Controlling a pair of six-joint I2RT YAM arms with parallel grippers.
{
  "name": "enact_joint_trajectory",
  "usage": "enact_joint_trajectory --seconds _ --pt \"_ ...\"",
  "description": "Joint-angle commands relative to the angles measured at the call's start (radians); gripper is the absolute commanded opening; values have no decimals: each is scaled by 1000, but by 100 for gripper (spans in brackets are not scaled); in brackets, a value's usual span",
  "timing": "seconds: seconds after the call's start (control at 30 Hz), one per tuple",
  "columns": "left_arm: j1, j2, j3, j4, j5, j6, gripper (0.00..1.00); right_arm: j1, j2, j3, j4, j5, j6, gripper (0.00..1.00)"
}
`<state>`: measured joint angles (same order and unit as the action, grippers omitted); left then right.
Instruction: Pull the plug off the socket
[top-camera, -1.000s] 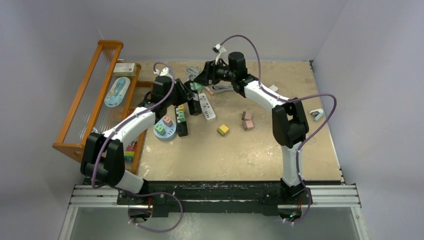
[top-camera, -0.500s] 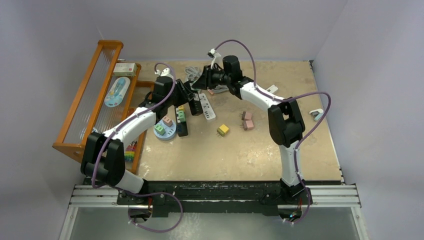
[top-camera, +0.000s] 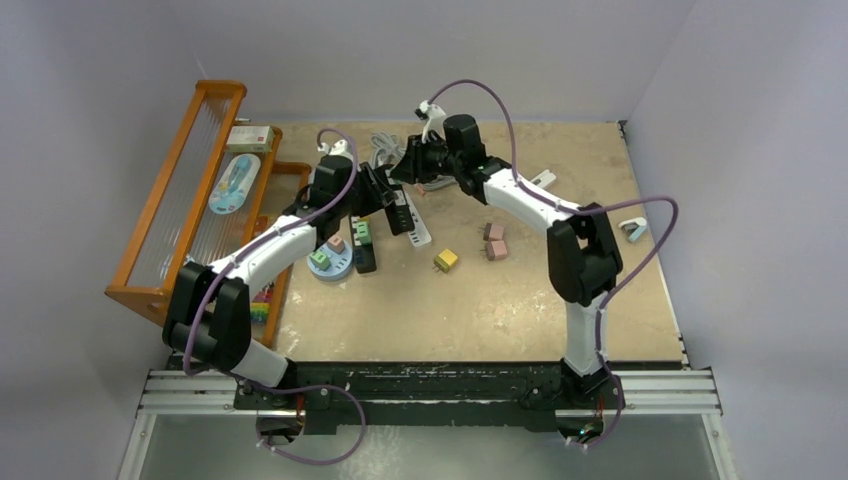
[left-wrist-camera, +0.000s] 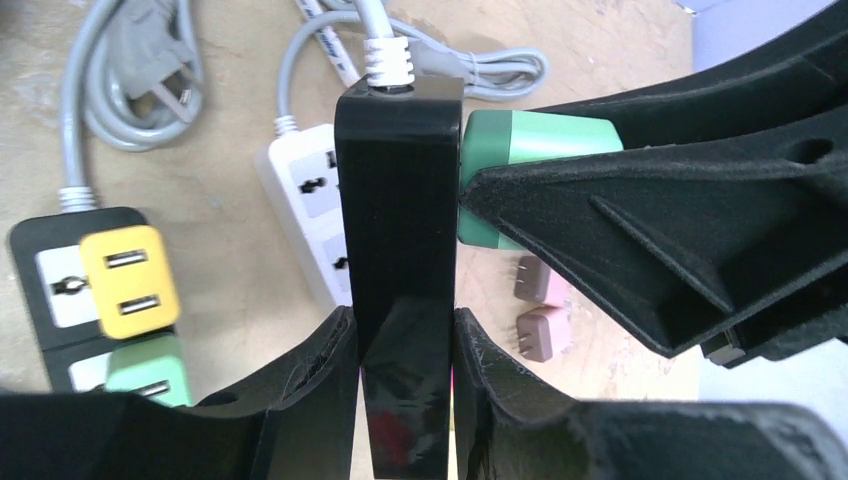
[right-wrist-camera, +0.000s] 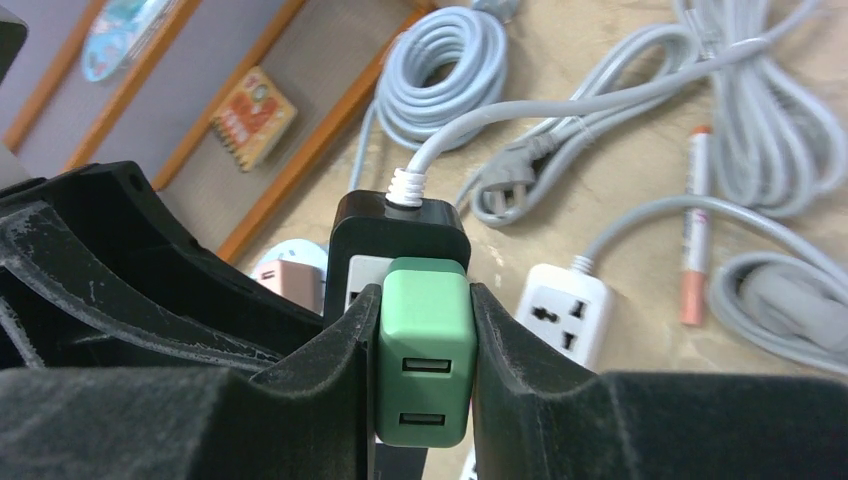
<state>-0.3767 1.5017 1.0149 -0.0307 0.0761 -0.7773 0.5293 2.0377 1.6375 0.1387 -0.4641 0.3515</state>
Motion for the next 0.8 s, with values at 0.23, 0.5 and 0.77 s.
enact_joint_trajectory --seconds 0.23,0.5,0.77 --pt "26 17 32 41 -101 -20 0 -29 -262 -101 -13 61 -162 0" --pt "27 27 33 40 -110 -14 0 -107 -255 -149 113 -267 -21 0" --pt "27 47 40 45 -98 -13 0 -103 -280 -125 14 -94 -108 0"
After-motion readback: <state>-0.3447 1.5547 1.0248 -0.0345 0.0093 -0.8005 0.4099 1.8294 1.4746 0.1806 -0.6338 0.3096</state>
